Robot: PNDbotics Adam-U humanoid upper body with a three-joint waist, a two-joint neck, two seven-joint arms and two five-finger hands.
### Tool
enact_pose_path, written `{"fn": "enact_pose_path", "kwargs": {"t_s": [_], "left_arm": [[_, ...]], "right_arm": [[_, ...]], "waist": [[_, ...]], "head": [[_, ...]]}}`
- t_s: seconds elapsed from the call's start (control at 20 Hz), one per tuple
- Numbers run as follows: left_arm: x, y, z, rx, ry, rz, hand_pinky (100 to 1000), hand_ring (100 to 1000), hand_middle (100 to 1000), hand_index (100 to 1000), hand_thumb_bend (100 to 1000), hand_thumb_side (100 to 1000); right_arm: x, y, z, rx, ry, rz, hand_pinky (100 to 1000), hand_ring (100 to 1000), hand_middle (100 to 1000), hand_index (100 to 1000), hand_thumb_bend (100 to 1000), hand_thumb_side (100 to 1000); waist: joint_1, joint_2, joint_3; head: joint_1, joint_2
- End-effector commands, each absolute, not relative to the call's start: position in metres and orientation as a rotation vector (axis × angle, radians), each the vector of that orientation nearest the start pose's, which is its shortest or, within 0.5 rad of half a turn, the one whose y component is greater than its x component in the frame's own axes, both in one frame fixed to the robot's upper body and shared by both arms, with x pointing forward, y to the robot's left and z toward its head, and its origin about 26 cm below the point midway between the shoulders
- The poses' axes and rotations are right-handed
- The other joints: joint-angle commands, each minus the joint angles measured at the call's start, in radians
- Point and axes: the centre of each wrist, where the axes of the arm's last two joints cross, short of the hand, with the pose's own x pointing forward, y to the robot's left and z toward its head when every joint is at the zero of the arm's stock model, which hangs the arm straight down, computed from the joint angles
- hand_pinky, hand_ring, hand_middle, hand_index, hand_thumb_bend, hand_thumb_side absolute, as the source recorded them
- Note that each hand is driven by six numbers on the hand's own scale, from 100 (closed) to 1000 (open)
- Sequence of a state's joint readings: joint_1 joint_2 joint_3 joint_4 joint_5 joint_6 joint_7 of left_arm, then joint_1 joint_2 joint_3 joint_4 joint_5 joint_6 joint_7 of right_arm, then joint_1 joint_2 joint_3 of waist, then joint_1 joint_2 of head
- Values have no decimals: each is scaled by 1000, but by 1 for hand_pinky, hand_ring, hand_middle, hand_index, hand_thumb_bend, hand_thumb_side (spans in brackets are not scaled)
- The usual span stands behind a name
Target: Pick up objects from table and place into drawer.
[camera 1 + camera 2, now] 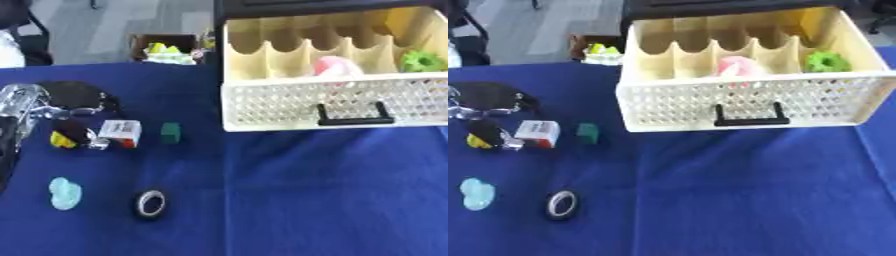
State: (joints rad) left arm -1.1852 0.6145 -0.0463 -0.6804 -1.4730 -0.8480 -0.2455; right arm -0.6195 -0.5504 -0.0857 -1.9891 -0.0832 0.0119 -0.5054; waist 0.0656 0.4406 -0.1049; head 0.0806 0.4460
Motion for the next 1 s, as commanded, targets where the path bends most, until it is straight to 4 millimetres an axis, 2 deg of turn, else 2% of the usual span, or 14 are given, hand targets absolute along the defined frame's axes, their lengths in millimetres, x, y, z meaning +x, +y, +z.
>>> {"fn": "enact_pose_path", "kwargs": {"t_s": [0.05,0.3,0.55,0.7,1.0], "left_arm": [[490,360,301,-1522,1486,2764,659,758,691,791,407,966],[490,359,298,-1551,1522,2724,605,713,615,731,395,847],[491,358,294,-1564,1543,2706,585,688,580,696,380,871],[492,358,292,-1568,1545,2705,573,677,566,677,360,852],[492,357,292,-1566,1564,2699,542,646,535,632,257,706]], "right_arm": [[300,-281,330,613,3490,225,881,691,520,791,100,1000],[300,-282,330,613,3485,253,881,690,520,787,100,1000],[300,-283,329,617,3485,273,883,690,519,784,100,1000],[300,-284,328,621,3486,281,883,691,519,784,100,1000],[300,-283,328,617,3487,283,882,691,519,782,100,1000]], "waist": [[-4,-18,-1],[-6,-17,-2],[-7,-14,-3],[-8,-13,-3],[-9,-17,-2]], "head": [[4,-8],[4,-9],[5,-11],[6,-10],[5,-7]]}}
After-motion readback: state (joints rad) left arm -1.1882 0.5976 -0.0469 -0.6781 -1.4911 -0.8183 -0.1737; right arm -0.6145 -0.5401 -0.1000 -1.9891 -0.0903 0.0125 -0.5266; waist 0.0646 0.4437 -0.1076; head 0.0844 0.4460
